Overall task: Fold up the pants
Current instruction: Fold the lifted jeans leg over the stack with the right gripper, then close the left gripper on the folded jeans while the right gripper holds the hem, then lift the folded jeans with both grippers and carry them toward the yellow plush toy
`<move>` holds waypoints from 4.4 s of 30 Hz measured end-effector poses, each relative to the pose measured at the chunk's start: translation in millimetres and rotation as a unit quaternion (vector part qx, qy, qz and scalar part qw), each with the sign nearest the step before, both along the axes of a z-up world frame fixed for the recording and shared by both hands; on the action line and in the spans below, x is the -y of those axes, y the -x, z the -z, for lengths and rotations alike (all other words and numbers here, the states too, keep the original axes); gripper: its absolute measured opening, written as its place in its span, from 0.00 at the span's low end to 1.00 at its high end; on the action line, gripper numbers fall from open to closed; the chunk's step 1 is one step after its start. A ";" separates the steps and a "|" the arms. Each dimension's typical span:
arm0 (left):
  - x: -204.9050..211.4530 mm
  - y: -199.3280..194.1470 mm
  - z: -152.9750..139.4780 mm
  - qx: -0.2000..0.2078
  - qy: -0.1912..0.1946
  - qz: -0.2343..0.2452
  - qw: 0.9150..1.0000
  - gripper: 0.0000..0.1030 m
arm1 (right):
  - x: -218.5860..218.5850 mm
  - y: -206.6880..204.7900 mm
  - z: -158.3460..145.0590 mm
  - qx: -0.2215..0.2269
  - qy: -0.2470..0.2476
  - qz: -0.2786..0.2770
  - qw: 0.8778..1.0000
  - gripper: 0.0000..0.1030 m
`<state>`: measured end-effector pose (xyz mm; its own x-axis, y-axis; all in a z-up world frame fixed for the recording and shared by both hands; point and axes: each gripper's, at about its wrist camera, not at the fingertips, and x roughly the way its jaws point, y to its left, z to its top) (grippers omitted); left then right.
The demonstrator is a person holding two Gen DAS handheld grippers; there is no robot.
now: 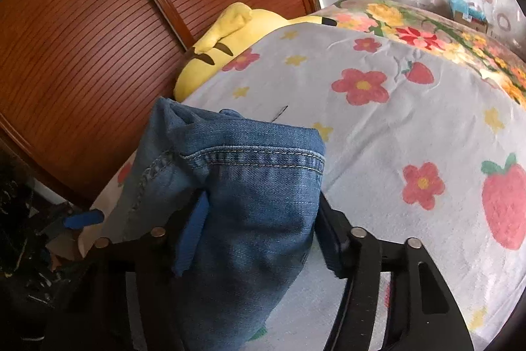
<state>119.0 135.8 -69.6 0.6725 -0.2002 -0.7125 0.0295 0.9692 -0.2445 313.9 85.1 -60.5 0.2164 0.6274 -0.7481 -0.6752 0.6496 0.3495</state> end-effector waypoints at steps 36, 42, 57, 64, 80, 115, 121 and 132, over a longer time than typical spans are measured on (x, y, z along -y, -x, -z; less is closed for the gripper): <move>-4.4 29.7 1.5 0.012 0.128 -0.001 0.992 0.06 | 13.4 53.3 -58.4 0.103 -0.065 0.039 0.992 0.26; -10.0 31.2 -21.6 0.043 0.117 -0.001 0.992 0.01 | 8.4 69.3 -105.9 0.139 -0.095 0.025 0.985 0.25; -66.8 -20.9 -76.3 0.098 0.097 -0.008 0.990 0.01 | -39.0 39.8 -171.8 0.186 -0.112 0.006 0.976 0.25; -97.1 -74.4 -94.9 0.112 0.073 -0.005 0.991 0.00 | -71.3 -8.9 -167.5 0.172 -0.128 0.003 0.977 0.24; -125.4 -190.5 -41.1 0.047 0.044 -0.012 0.998 0.00 | -76.8 -144.8 -70.4 0.082 -0.091 0.071 0.990 0.24; -114.7 -191.2 5.5 -0.032 0.150 -0.012 0.988 0.43 | -44.0 -176.0 -22.0 0.016 -0.041 0.128 0.991 0.37; -104.5 -195.5 14.9 -0.045 0.152 -0.004 0.987 0.43 | -40.1 -176.1 -19.0 0.010 -0.049 0.132 0.990 0.36; -97.6 -183.1 -3.9 -0.009 0.141 0.010 0.990 0.06 | -44.1 -156.7 -49.0 0.029 -0.096 0.119 0.988 0.22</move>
